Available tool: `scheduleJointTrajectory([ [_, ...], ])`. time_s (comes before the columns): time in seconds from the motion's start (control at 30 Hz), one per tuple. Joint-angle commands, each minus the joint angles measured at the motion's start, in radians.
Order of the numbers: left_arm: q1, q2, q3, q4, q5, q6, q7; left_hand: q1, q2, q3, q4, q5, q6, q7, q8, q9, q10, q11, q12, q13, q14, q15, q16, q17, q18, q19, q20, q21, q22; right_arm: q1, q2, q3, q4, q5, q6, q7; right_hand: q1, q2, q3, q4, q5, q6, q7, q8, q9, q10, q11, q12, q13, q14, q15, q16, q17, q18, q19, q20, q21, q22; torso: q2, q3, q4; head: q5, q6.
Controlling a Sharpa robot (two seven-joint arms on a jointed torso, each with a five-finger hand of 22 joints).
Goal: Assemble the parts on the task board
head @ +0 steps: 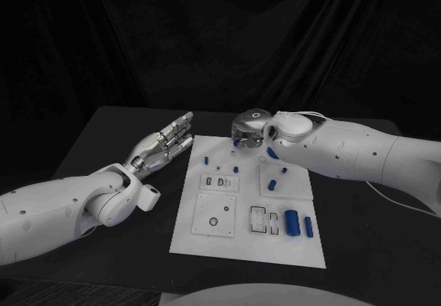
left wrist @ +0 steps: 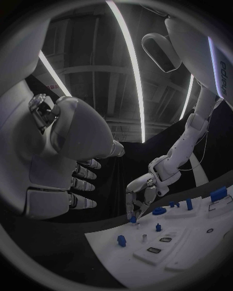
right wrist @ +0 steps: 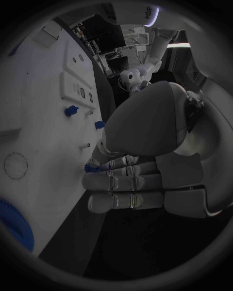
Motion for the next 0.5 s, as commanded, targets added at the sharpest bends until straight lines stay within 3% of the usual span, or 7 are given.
scheduleJointTrajectory([
  [0.03,0.003,0.003,0.001,0.000,0.000,0.013,0.009,0.011,0.003,0.001,-0.005,0.007,0.007,0.002,0.005,0.002,-0.001,0.005,-0.005,0.000,0.000,0.010,-0.004,-0.001,0.010,0.000,0.010,0.006,0.002,-0.004,0.002,0.001,0.000,-0.003,0.004,-0.004,-0.005,-0.010,-0.001,0.011,-0.006,-0.013,0.001,-0.006,-0.003,-0.015,0.001,-0.007,-0.001,-0.009,0.001,-0.004,0.002,-0.004,-0.011,0.000,-0.010,-0.003,0.000,0.0006,0.0011,-0.002,-0.002],
  [0.2,0.003,0.002,0.001,-0.001,0.000,0.015,0.007,0.011,0.004,0.002,-0.006,0.007,0.014,0.008,0.007,0.003,-0.001,0.006,-0.005,0.000,0.000,0.010,-0.004,-0.001,0.010,0.000,0.011,0.006,0.002,-0.004,0.003,0.001,0.000,-0.003,0.033,-0.023,-0.032,-0.035,-0.015,0.027,-0.015,-0.074,0.002,-0.010,-0.008,-0.086,0.010,-0.006,-0.001,-0.031,0.005,-0.012,0.003,0.005,-0.042,0.004,-0.055,-0.040,0.000,0.0007,0.0005,-0.001,-0.004],
  [0.33,0.003,0.001,0.001,-0.001,0.000,0.015,0.006,0.011,0.004,0.002,-0.007,0.008,0.016,0.011,0.007,0.003,-0.001,0.006,-0.006,-0.001,0.000,0.011,-0.004,-0.001,0.010,0.000,0.011,0.006,0.002,-0.004,0.001,0.001,-0.001,-0.003,0.028,-0.036,-0.042,-0.044,-0.044,0.024,-0.024,-0.172,-0.016,-0.009,-0.009,-0.175,0.020,-0.006,0.000,-0.054,-0.003,-0.023,0.001,0.013,-0.072,0.001,-0.105,-0.074,0.000,0.0003,-0.0004,0.002,-0.004],
  [0.37,0.003,0.001,0.001,-0.001,0.000,0.014,0.006,0.011,0.004,0.002,-0.007,0.008,0.016,0.011,0.007,0.003,-0.001,0.006,-0.006,-0.001,0.000,0.011,-0.004,-0.001,0.010,0.000,0.011,0.006,0.002,-0.004,0.000,0.001,-0.002,-0.003,0.017,-0.039,-0.042,-0.043,-0.056,0.020,-0.026,-0.200,-0.021,-0.010,-0.010,-0.202,0.022,-0.006,0.000,-0.061,-0.002,-0.027,0.000,0.014,-0.081,0.001,-0.121,-0.086,0.000,0.0001,-0.0004,0.002,-0.004],
  [0.4,0.003,0.000,0.001,-0.001,0.000,0.014,0.005,0.011,0.004,0.002,-0.007,0.008,0.016,0.011,0.007,0.003,-0.001,0.006,-0.006,-0.001,0.000,0.011,-0.004,-0.001,0.010,0.000,0.011,0.006,0.002,-0.004,-0.002,0.001,-0.002,-0.003,0.006,-0.041,-0.047,-0.044,-0.074,0.018,-0.030,-0.285,-0.033,-0.009,-0.012,-0.247,0.023,-0.006,0.000,-0.071,-0.001,-0.031,-0.001,0.017,-0.094,0.001,-0.142,-0.101,0.000,0.0000,-0.0009,0.003,-0.003],
  [0.5,0.003,-0.002,0.001,-0.001,0.000,0.014,0.005,0.011,0.004,0.002,-0.007,0.008,0.016,0.011,0.007,0.003,-0.001,0.006,-0.006,-0.001,0.000,0.011,-0.004,-0.001,0.010,0.000,0.011,0.006,0.002,-0.004,-0.014,0.004,0.004,-0.002,-0.045,-0.043,-0.054,-0.040,-0.117,0.017,-0.037,-0.397,-0.034,-0.016,-0.016,-0.303,0.023,-0.006,0.002,-0.089,0.002,-0.037,-0.002,0.023,-0.118,0.005,-0.188,-0.131,0.000,0.0001,-0.0010,0.007,-0.010],
])
